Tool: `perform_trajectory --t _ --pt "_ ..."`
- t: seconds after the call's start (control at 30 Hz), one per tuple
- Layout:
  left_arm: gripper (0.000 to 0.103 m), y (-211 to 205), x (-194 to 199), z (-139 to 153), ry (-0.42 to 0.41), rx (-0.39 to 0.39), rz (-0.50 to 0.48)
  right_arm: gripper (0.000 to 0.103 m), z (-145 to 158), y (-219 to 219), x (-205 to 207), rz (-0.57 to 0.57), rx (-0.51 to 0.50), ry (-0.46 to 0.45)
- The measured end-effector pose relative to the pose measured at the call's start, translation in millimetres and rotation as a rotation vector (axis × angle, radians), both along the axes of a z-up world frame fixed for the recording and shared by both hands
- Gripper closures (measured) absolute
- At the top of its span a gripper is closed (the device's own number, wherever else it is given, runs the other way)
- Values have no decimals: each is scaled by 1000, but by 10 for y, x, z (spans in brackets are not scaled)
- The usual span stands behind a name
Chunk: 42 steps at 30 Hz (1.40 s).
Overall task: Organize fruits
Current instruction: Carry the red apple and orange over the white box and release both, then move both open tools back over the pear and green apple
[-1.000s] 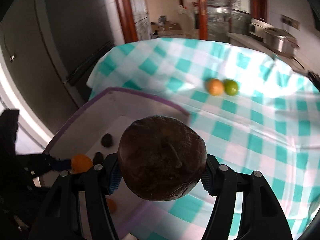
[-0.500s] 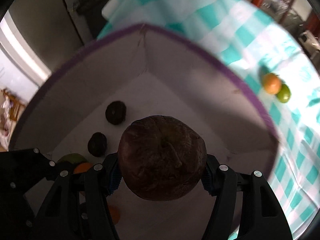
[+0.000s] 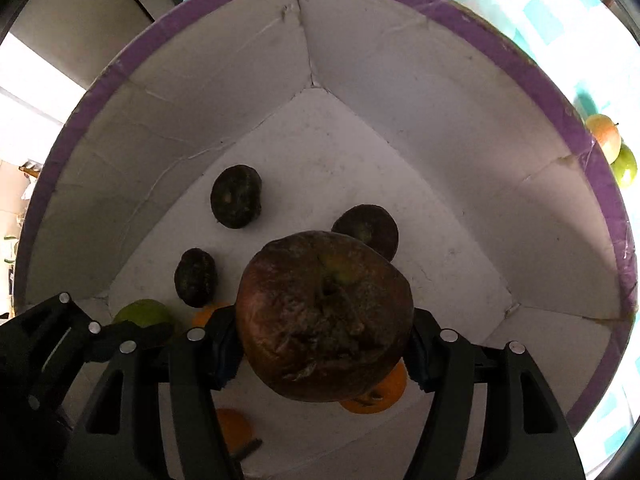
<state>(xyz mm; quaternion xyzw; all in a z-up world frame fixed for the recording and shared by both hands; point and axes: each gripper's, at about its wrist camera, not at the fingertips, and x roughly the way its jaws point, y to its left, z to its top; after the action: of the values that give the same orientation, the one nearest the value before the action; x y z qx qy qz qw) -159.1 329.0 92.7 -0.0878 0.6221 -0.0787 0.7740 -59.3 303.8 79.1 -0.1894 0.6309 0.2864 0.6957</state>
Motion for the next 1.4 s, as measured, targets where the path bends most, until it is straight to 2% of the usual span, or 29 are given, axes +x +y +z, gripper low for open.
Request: perform_trajectory --t 0.1,0.13,0.23,0.33,0.5,0.63,0.7,0.77,0.87,0.97,1.03,1.23,1.4 --pt "22 56 16 13 -4 -31 24 38 -29 -20 25 -24 -1 24" --pt "22 78 8 19 -6 -37 27 34 -37 -39 74 -35 -6 24" --pt "22 122 -12 50 -19 -44 26 23 56 -124 88 -71 63 2" --pt "22 243 -129 102 -38 -49 25 22 117 -134 61 -70 90 -21" --pt "22 281 -277 281 -113 7 44 22 277 -239 -33 -70 162 -80" --pt "17 354 -467 497 -206 67 77 21 594 -563 -114 -148 324 -151" --pt "8 391 -609 688 -292 119 119 19 816 -726 -186 -206 397 -194" --pt "3 522 -643 797 -354 149 175 18 1001 -782 -289 -225 425 -246" --pt "2 649 -755 1037 -461 197 353 16 1273 -920 -603 -238 448 -353" --pt "2 679 -901 1220 -545 196 444 15 1470 -1154 -799 -249 456 -425" --pt "2 614 -986 1342 -609 198 462 15 1559 -1350 -822 -275 475 -447" --pt "2 59 -1040 1499 -648 244 425 15 1625 -1821 -865 -319 502 -500" --pt "2 -878 -1019 1589 -699 227 394 15 1640 -2573 -1116 -338 472 -525"
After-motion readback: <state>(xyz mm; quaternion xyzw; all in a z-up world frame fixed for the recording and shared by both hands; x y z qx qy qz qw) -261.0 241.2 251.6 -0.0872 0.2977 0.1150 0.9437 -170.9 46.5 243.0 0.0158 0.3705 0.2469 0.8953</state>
